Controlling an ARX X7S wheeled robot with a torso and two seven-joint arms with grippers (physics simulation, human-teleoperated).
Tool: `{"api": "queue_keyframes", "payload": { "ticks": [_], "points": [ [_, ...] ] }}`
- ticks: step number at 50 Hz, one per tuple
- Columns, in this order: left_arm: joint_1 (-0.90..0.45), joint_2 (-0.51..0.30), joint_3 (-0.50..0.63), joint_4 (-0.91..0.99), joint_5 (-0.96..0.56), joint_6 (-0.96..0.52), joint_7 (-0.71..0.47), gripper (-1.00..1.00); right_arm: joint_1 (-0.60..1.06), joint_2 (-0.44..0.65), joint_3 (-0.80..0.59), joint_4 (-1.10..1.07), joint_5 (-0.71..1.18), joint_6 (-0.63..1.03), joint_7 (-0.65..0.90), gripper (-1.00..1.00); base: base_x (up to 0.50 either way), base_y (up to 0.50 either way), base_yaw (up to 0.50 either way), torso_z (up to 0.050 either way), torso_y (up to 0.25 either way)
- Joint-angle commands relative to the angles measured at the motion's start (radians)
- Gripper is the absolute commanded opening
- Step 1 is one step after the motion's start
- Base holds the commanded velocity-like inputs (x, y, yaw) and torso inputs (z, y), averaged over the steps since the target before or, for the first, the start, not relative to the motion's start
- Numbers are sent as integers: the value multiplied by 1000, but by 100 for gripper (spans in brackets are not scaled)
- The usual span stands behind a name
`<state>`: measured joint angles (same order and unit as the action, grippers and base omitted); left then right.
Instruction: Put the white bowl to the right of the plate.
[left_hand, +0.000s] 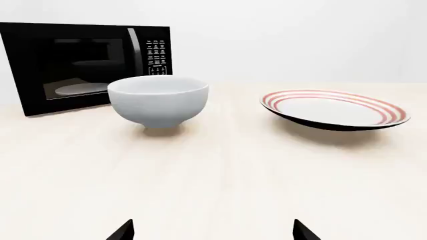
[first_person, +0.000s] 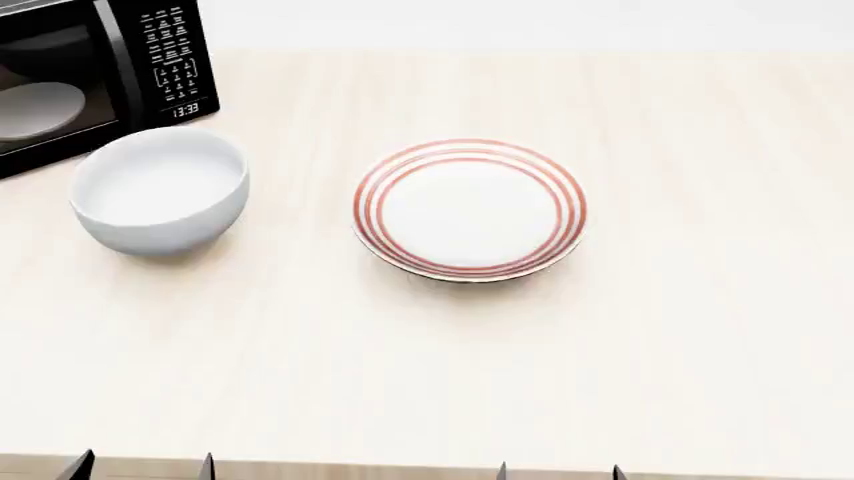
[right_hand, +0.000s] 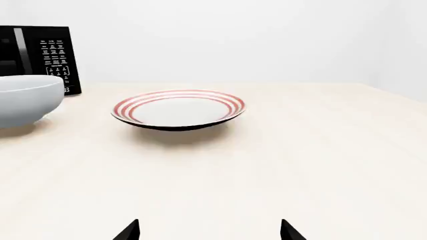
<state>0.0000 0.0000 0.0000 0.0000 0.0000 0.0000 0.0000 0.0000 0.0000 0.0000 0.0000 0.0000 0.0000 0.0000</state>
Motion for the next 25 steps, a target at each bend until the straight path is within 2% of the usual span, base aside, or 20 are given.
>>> {"api": "queue_keyframes", "payload": {
  "ticks": [1,4,9,12,14,18,25],
  "points": [
    [-2,-24,29,-6,-24,6,-29,100,-1,26,-33,-2,26,0,33,100,0,0,0,0,0],
    [6,-34,41,28,-33,-41,-41,100,15,27,-27,-32,62,112,56,100,0,0,0,0,0],
    [7,-52,42,131,-31,-162,-75,100,29,53,-24,-84,96,187,61,100,0,0,0,0,0],
    [-21,-67,23,264,-75,-322,-72,100,63,72,-8,-186,139,311,61,100,0,0,0,0,0],
    [-43,-74,14,330,-92,-377,-77,100,85,86,-10,-253,145,383,69,100,0,0,0,0,0],
    [-144,-102,-17,499,-172,-650,-72,100,136,118,-13,-426,172,536,75,100,0,0,0,0,0],
    [-217,-134,-29,604,-196,-790,-88,100,225,127,29,-548,248,700,95,100,0,0,0,0,0]
  ]
}}
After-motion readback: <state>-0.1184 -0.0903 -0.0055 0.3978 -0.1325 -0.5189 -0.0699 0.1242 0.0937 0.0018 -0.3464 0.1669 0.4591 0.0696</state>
